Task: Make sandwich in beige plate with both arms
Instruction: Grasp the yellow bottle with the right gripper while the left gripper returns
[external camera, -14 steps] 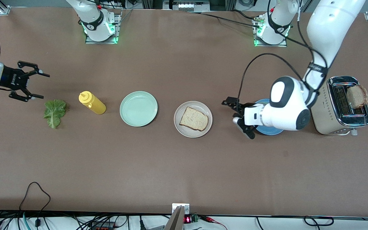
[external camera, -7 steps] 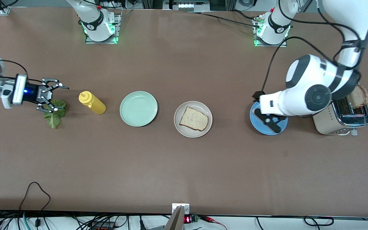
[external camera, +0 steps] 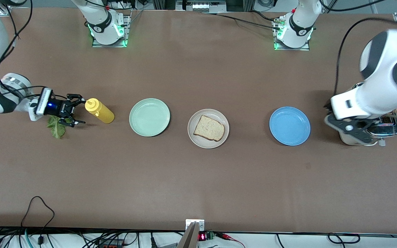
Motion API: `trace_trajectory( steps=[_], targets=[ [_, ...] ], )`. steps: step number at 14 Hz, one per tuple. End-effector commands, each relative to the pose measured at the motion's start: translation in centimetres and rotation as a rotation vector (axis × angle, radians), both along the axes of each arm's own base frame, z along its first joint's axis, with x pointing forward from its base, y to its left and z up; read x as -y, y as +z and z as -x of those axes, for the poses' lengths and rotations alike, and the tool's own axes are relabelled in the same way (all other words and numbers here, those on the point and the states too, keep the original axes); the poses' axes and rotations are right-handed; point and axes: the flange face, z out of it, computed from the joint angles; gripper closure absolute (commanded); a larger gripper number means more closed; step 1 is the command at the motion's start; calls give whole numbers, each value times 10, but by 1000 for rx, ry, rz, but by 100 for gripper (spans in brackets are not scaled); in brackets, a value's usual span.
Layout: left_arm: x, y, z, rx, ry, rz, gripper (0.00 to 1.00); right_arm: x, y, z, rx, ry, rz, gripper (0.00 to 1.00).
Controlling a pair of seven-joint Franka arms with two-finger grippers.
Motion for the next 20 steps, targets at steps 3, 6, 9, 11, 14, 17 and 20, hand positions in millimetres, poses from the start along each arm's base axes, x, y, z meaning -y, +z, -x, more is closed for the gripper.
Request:
trace_trajectory(
  steps=[3, 6, 9, 11, 14, 17, 20],
  targets=[
    [-2, 59, 0, 36, 69, 33, 0, -7, -30, 1, 64, -11, -58, 0],
    [-10, 56, 5, 9, 268, 104, 0, -21, -40, 4, 54, 8, -84, 0],
    [-7, 54, 6, 7, 289, 104, 0, -38, -45, 4, 55, 37, -104, 0],
    [-8, 54, 8, 5, 301, 118, 0, -45, -44, 2, 68, 54, -107, 0],
    [9, 50, 34, 6, 348, 76, 0, -58, -42, -1, 98, 74, -119, 0],
    [-6, 49, 56, 94, 400, 142, 0, -68, -41, -6, 143, 72, -130, 0],
    [-9, 56, 81, 145, 467, 146, 0, -77, -40, -8, 148, 82, -132, 0]
  ],
)
